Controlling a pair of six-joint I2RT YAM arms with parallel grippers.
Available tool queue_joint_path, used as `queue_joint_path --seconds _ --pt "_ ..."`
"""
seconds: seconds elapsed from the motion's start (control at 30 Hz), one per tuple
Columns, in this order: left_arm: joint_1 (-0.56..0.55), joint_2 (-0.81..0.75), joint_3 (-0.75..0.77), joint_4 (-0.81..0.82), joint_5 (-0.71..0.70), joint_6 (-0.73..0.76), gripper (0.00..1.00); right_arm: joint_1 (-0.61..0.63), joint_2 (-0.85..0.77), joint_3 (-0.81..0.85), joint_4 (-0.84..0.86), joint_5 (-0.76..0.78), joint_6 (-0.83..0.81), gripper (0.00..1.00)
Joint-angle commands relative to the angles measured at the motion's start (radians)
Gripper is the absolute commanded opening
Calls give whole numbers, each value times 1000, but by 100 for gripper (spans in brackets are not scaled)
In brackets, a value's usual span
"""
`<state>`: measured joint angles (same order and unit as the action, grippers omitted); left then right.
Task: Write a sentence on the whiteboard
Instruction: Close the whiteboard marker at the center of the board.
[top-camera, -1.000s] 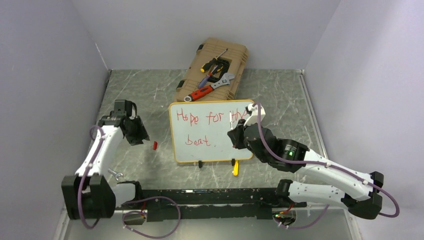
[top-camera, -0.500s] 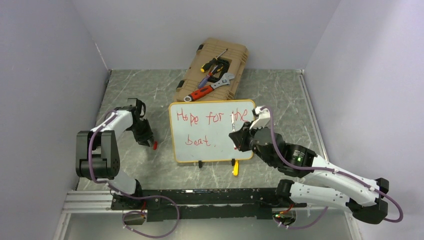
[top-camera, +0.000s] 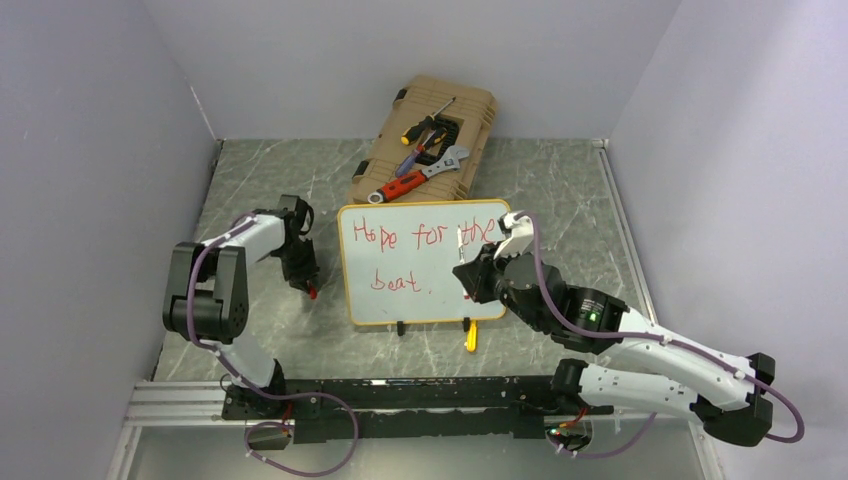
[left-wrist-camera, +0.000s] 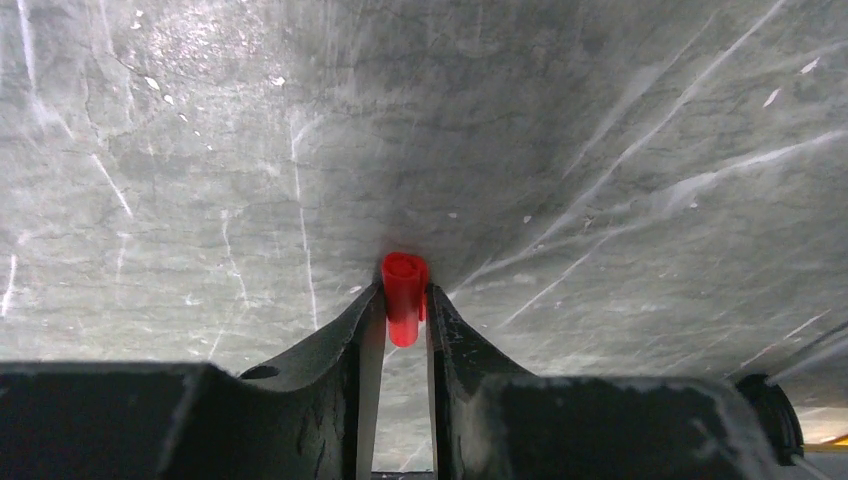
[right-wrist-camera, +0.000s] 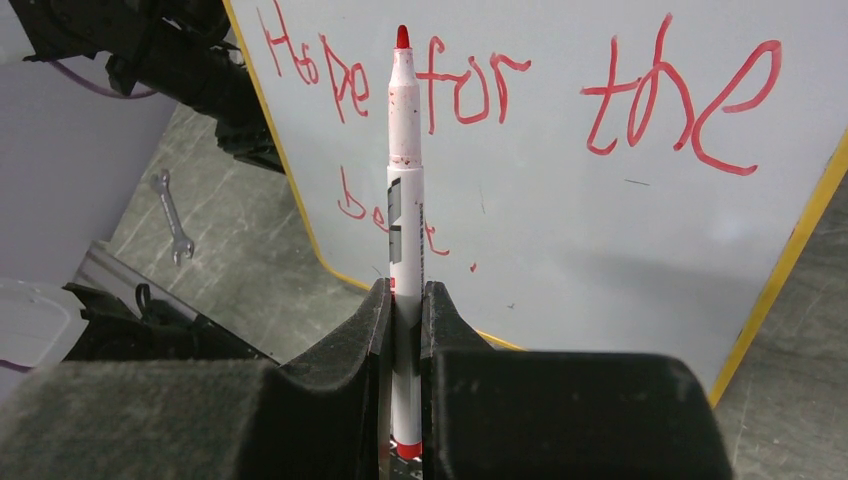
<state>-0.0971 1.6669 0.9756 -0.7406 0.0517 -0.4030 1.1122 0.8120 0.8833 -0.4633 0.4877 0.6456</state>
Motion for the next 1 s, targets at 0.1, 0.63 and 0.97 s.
queue_joint_path --seconds 0.1,0.63,0.97 --pt "-21 23 19 -21 -96 11 25 3 -17 -17 47 -12 -4 0" --pt "26 -366 120 -146 8 -109 0 18 -23 3 61 -95 -61 0" --pt "-31 -586 304 -145 346 -368 0 65 171 89 162 -184 -21 0"
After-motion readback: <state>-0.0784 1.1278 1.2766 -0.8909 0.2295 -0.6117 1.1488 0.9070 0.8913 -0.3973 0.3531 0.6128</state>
